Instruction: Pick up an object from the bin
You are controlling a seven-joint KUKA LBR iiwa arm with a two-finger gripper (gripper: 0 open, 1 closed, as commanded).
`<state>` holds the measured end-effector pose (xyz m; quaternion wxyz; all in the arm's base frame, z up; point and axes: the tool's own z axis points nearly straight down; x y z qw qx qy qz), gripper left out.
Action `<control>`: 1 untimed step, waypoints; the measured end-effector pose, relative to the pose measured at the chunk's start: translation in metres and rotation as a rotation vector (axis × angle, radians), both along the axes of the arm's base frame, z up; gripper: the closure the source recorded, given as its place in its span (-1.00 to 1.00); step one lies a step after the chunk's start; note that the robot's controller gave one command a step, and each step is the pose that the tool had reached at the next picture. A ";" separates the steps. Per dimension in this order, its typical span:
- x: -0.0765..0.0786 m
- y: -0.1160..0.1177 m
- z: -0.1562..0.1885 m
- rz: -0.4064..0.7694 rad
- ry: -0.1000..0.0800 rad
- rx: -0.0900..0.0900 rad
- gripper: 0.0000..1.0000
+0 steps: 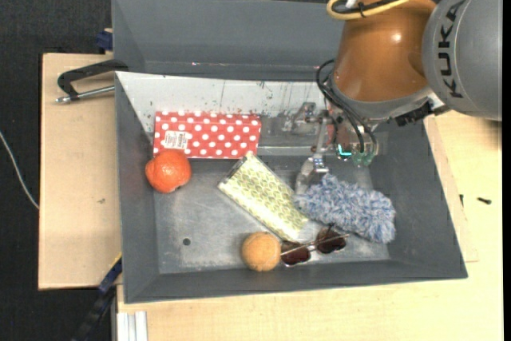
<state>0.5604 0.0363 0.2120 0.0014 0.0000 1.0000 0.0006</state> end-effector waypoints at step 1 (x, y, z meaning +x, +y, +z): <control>0.000 0.000 0.000 0.000 0.000 0.000 -1.00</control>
Offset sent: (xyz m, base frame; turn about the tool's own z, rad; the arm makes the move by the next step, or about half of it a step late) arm -0.0431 -0.1247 -0.0391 -0.1940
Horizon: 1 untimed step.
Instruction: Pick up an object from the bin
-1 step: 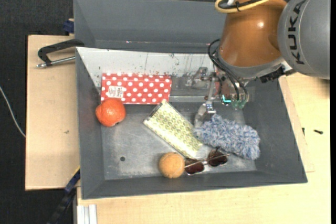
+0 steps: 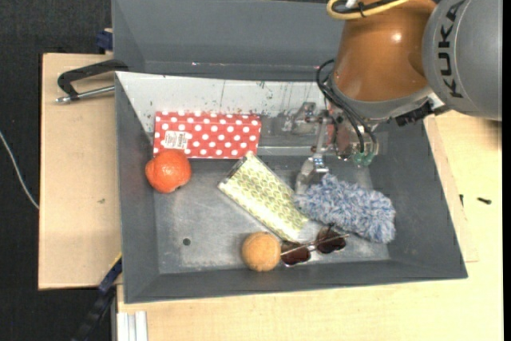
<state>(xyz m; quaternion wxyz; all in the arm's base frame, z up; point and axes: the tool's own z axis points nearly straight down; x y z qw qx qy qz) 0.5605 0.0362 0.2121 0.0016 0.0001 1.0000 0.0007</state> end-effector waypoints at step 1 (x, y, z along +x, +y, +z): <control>-0.011 -0.030 -0.010 0.063 -0.001 0.002 -1.00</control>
Offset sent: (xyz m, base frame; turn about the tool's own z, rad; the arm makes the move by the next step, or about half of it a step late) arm 0.0200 -0.0456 -0.0244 -0.3703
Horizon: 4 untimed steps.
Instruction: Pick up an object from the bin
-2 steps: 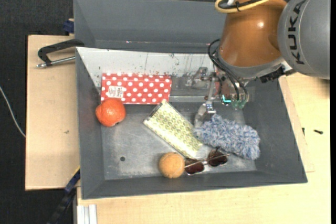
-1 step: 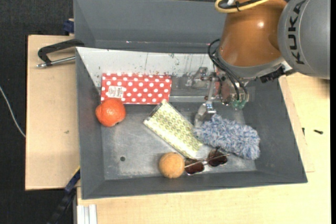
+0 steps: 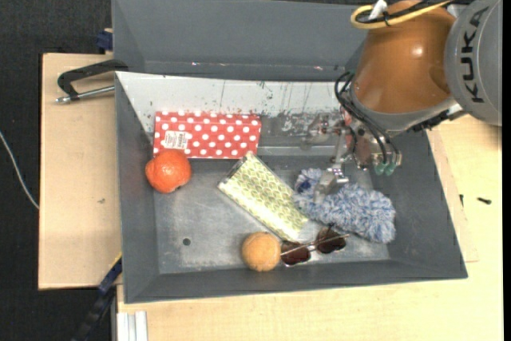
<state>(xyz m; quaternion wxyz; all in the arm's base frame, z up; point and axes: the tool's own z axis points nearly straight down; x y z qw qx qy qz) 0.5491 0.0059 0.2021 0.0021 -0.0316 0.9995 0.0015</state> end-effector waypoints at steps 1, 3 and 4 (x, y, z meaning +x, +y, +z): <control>0.015 -0.022 -0.008 0.191 -0.001 -0.006 -1.00; 0.041 -0.026 -0.121 0.406 0.002 -0.003 1.00; 0.041 -0.026 -0.121 0.407 0.002 -0.003 1.00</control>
Offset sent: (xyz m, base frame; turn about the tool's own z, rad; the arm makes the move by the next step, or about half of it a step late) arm 0.0311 -0.0052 -0.1321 -0.3603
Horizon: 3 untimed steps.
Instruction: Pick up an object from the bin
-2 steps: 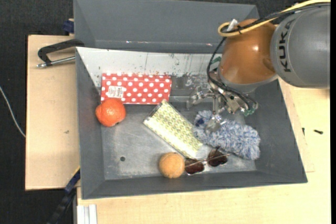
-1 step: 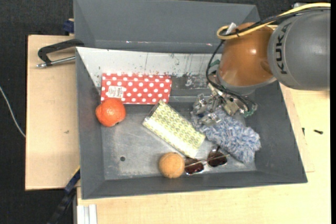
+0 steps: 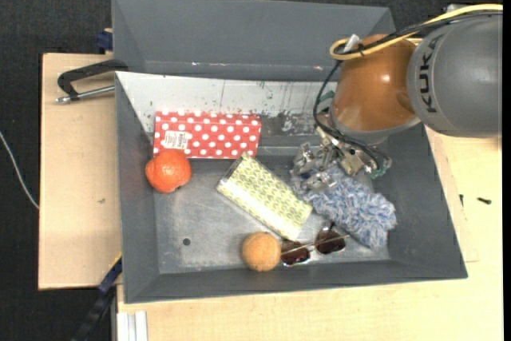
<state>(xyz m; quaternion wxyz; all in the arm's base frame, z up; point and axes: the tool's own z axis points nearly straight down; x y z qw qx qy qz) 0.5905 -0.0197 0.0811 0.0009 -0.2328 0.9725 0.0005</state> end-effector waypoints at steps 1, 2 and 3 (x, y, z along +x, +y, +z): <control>-0.001 0.005 0.070 0.050 -0.003 0.001 1.00; -0.001 0.005 0.070 0.050 -0.003 0.001 1.00; -0.001 0.031 0.156 0.066 -0.004 0.001 1.00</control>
Offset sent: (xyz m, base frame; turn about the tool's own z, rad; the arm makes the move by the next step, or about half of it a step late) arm 0.0000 0.0000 0.0000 0.0000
